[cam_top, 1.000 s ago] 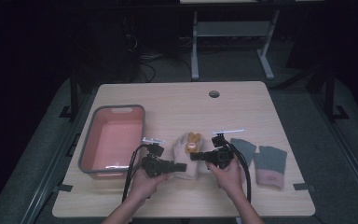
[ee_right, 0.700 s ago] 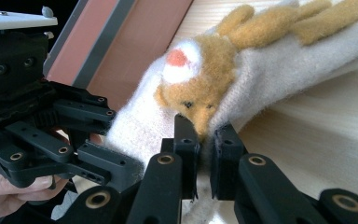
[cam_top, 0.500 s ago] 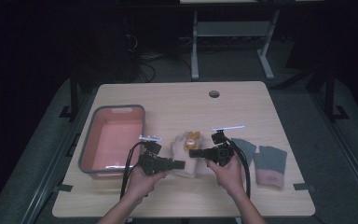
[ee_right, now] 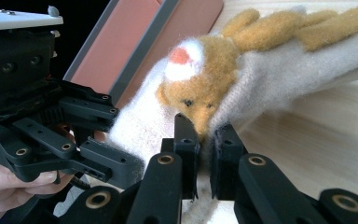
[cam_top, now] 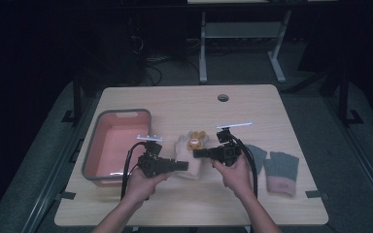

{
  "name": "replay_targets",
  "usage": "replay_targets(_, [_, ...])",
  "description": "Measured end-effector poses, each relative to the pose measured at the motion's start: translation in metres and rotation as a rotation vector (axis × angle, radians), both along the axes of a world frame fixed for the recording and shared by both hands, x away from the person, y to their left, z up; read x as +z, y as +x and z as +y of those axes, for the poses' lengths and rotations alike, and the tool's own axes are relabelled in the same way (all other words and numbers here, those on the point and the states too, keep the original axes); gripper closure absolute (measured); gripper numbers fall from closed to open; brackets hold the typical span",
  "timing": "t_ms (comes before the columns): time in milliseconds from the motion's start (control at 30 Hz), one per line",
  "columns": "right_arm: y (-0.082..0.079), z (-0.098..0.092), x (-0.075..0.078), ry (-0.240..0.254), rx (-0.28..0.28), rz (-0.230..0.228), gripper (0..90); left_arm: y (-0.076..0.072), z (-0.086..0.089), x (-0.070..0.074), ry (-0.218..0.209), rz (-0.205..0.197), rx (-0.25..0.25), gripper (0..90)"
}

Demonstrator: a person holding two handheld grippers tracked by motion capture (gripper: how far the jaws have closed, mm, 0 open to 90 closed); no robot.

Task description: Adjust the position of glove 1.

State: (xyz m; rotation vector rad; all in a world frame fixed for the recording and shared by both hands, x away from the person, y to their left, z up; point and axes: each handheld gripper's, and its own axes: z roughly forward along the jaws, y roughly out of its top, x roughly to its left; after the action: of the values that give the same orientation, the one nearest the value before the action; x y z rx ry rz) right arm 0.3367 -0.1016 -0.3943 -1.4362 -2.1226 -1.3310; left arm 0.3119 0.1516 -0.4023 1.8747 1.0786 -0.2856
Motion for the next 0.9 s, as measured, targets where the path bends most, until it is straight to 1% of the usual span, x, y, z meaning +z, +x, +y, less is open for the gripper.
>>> replay_targets(267, [0.004, 0.005, 0.008, 0.001, 0.013, -0.01, 83.0, 0.001, 0.007, 0.009, -0.009, -0.011, 0.015, 63.9])
replay_targets(333, [0.005, 0.008, 0.011, -0.002, 0.023, -0.014, 83.0, 0.001, 0.009, 0.011, -0.003, -0.014, 0.014, 63.8])
replay_targets(433, [0.007, 0.011, 0.014, -0.002, 0.029, -0.009, 83.0, 0.002, 0.013, 0.013, -0.006, -0.014, 0.015, 63.8])
replay_targets(500, [0.009, 0.013, 0.016, -0.002, 0.032, -0.015, 83.0, 0.003, 0.015, 0.015, -0.009, -0.015, 0.019, 63.9])
replay_targets(533, [0.011, 0.015, 0.018, -0.005, 0.038, -0.021, 83.0, 0.004, 0.016, 0.017, -0.009, -0.015, 0.023, 63.8])
replay_targets(633, [0.012, 0.017, 0.022, -0.002, 0.041, -0.017, 83.0, 0.005, 0.019, 0.022, -0.006, -0.022, 0.022, 63.8])
replay_targets(667, [0.012, 0.018, 0.023, -0.004, 0.042, -0.019, 83.0, 0.006, 0.021, 0.024, -0.004, -0.029, 0.019, 63.8])
replay_targets(767, [0.015, 0.022, 0.03, -0.002, 0.05, -0.028, 83.1, 0.007, 0.025, 0.029, -0.011, -0.033, 0.025, 63.8])
replay_targets(900, [0.017, 0.026, 0.033, -0.002, 0.056, -0.036, 83.1, 0.008, 0.028, 0.033, -0.009, -0.036, 0.03, 63.8])
